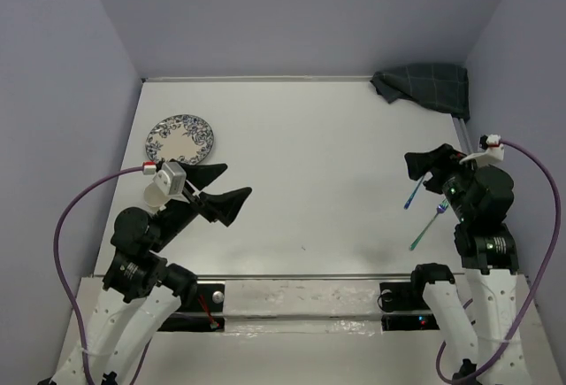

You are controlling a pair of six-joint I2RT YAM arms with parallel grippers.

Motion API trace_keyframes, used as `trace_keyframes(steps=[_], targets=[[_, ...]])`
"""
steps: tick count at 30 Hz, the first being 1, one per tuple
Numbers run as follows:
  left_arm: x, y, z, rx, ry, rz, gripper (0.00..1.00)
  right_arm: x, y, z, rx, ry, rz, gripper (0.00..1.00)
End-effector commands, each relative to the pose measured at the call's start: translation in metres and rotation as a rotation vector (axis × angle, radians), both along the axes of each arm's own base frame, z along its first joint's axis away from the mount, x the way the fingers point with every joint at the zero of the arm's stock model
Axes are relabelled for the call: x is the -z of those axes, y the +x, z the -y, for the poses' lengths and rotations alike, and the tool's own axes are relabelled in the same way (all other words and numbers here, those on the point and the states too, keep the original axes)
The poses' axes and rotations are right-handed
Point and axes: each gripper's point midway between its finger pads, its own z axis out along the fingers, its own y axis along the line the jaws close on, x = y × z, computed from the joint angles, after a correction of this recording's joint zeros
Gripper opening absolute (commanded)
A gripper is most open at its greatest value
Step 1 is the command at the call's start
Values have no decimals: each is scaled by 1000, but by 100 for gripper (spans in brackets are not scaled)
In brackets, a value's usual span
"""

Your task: Set the dinner table for one person

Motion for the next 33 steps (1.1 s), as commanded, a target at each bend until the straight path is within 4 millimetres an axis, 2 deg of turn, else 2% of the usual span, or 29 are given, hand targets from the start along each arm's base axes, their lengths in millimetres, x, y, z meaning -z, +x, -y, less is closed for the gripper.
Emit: trace_keyframes(steps=[1, 3, 4, 6, 8, 10, 11, 13, 14, 16, 17, 20, 21, 23, 24, 27, 28, 31, 32, 33], targets=[[-16, -6, 4, 36, 5, 57, 99, 7, 21, 19, 94, -40, -26, 80], [-18, -7, 2, 33, 1, 70, 99, 11, 33, 22, 114, -33, -33, 80], [-17, -7, 2, 34, 1, 70, 99, 24, 44, 25, 128, -31, -75, 80], [-18, -8, 3, 42, 1, 71, 99, 33, 57, 31, 163, -25, -90, 80], [-19, -9, 2, 39, -5, 75, 99, 47, 80, 41, 219, -25, -108, 79], [-17, -5, 0, 14, -13, 64, 99, 49, 98, 44, 241, -9, -95, 79], [-17, -4, -1, 6, -17, 59, 99, 56, 114, 46, 254, -10, -101, 79], [-18, -2, -4, -11, -22, 56, 99, 61, 131, 49, 271, -20, -103, 77], [-17, -3, -4, -14, -23, 55, 99, 71, 149, 55, 304, -34, -127, 77], [-17, -1, -6, -27, -26, 51, 99, 76, 170, 55, 306, -48, -137, 75], [-17, -1, -6, -30, -26, 48, 99, 83, 188, 59, 330, -59, -149, 75], [-15, 4, -10, -63, -26, 34, 99, 95, 215, 62, 358, -80, -169, 74], [-16, 4, -11, -69, -26, 37, 99, 105, 234, 64, 362, -90, -184, 73], [-17, 4, -12, -75, -27, 39, 99, 117, 254, 67, 367, -118, -206, 73], [-17, 5, -11, -77, -27, 37, 99, 129, 274, 67, 362, -129, -229, 73], [-16, 7, -13, -91, -23, 32, 99, 147, 301, 69, 356, -164, -259, 70], [-17, 7, -13, -95, -22, 33, 99, 160, 316, 70, 356, -181, -281, 68], [-16, 8, -14, -103, -19, 30, 99, 183, 333, 73, 360, -208, -341, 66], [-15, 10, -14, -106, -15, 26, 99, 178, 353, 74, 362, -215, -326, 66], [-15, 10, -14, -106, -16, 27, 99, 179, 359, 73, 354, -215, -328, 64]])
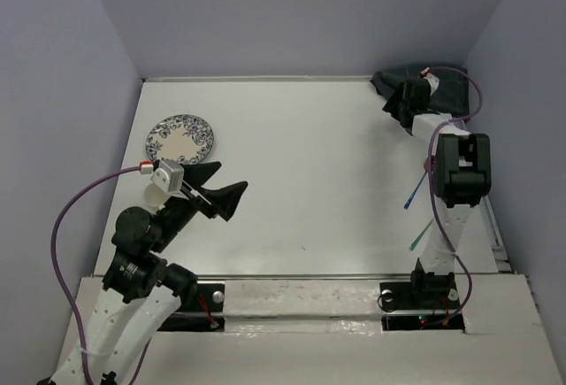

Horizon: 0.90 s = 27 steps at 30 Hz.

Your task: Set the dinner table for one person

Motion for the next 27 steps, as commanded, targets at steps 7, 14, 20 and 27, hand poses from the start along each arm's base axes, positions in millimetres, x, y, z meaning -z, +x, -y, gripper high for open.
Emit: trace_keyframes(steps=[7, 14, 20, 27], targets=[[-20, 0, -4, -21, -4, 53, 99, -1, 78, -3, 22, 17, 2, 62], [-17, 2, -3, -20, 1, 44, 99, 30, 83, 2, 135, 91, -31, 56], [-17, 3, -2, -19, 3, 40, 99, 46, 92, 7, 173, 171, -31, 55], [-16, 4, -1, -20, 10, 37, 99, 72, 95, 16, 228, 239, -47, 50]])
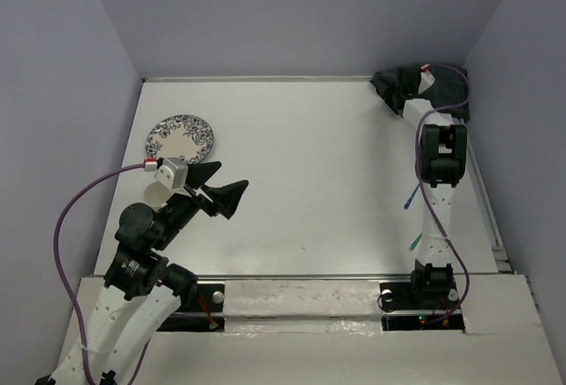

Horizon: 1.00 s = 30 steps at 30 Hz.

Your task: Set the dinner table for one person

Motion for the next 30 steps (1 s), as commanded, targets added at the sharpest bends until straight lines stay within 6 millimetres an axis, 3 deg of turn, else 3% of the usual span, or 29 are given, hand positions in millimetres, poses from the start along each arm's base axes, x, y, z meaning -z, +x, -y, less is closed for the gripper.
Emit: trace_keyframes(steps=[1, 5, 12, 14, 18, 20, 21, 23, 24, 28, 29, 30], targets=[[-24, -3, -1, 2, -16, 62, 99, 25, 0, 16, 78, 75, -24, 49], [-23, -1, -1, -4, -12, 58, 99, 33, 2, 23, 107, 96, -20, 46], [-23, -1, -1, -4, -10, 61, 99, 31, 14, 17, 72, 113, 13, 14], [-23, 0, -2, -7, -10, 61, 99, 26, 19, 11, 21, 111, 42, 0], [-23, 1, -3, -15, -11, 58, 99, 6, 20, -1, -72, 114, 94, 0], [-23, 2, -5, -24, -14, 59, 99, -16, 21, -25, -166, 93, 151, 0], [-23, 3, -4, -25, -16, 56, 99, -40, 16, -36, -220, 66, 186, 0], [-24, 4, -6, -35, -20, 55, 99, -68, 5, -75, -324, 49, 220, 0], [-24, 4, -7, -41, -24, 55, 99, -98, -12, -92, -392, 31, 266, 0], [-25, 6, -12, -67, -31, 51, 99, -154, -64, -161, -577, 6, 343, 0], [-24, 8, -13, -80, -33, 44, 99, -173, -96, -188, -652, 14, 364, 0], [-24, 9, -15, -90, -36, 38, 99, -179, -113, -200, -689, 12, 369, 0]])
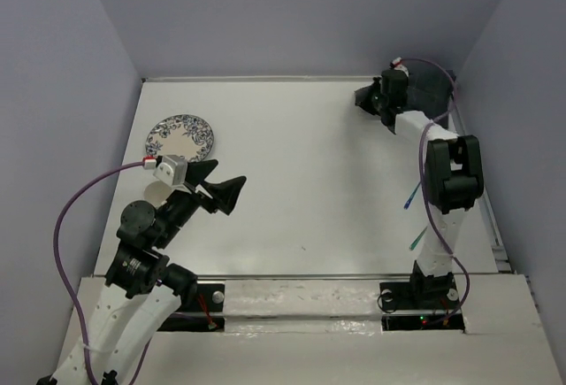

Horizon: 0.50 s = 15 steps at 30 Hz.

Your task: Set the dinner table for one person

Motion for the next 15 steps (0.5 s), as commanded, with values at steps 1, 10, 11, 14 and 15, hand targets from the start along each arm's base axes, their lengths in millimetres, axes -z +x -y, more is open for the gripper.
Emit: trace_keyframes(steps=[1, 10, 11, 14, 15], targets=[[-26, 2, -11, -58, -45, 45, 99, -121, -67, -101, -325, -4, 270, 0], [2, 17, -15, -132, -94, -113, 94, -59, -258, -168, -610, 69, 87, 0], [9, 19, -15, -137, -89, -144, 93, -50, -271, -168, -622, 71, 56, 0], [23, 24, -14, -152, -104, -209, 92, -20, -312, -159, -624, 76, -45, 0], [30, 26, -13, -157, -104, -237, 92, -14, -321, -156, -615, 74, -63, 0]])
